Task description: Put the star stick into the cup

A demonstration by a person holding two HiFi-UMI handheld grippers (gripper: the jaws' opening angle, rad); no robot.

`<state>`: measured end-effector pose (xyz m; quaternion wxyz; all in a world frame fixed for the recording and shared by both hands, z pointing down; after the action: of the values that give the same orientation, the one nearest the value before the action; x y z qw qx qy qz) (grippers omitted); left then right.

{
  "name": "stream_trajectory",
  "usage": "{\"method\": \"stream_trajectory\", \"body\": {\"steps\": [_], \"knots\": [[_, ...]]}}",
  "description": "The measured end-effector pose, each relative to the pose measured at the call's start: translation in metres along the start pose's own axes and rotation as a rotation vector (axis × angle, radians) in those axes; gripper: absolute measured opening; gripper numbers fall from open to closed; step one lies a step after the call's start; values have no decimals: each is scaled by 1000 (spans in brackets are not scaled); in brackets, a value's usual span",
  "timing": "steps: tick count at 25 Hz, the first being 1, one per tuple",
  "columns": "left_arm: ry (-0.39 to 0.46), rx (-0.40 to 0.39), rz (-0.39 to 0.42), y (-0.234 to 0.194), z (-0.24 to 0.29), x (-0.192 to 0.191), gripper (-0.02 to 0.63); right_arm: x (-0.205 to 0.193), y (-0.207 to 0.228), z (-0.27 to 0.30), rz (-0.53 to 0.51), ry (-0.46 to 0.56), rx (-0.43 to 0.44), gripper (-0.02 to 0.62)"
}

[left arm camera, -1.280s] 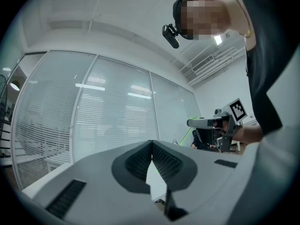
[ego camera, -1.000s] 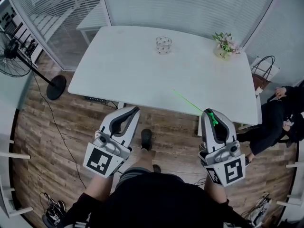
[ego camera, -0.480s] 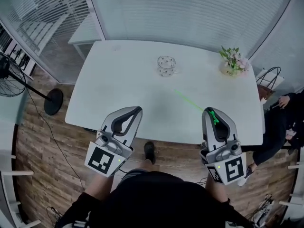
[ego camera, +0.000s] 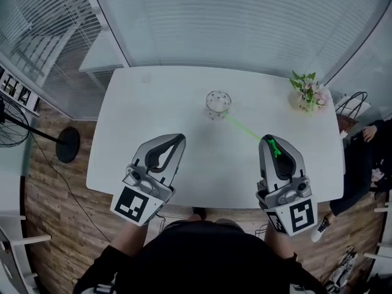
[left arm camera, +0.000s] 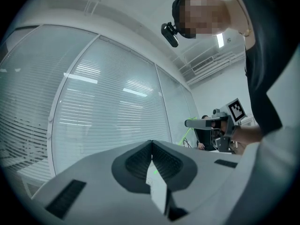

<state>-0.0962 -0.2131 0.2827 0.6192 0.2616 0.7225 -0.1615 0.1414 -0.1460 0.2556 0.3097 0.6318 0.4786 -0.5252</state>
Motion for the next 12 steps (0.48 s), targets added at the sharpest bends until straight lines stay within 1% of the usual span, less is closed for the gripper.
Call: {"method": "stream_trajectory", "body": {"steps": [4,12], "knots": [[-16,-4,-9,-10,8,-7,14,-5,6,10,6,-8,-6,23],[-21,44,-31,-6,15,-15,14,-11,24,13,12,-19,27,23]]}}
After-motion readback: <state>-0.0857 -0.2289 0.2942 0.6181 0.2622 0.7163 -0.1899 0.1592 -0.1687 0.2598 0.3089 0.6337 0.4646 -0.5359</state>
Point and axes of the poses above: the fingertips, and each gripper's own axes: z forward along the fingers, y to its right, x out of its top, the point moved 7 cm from there along -z, backward along the fingers, and after that the axes turned 3 degrees about y, right-handed, at the moved point
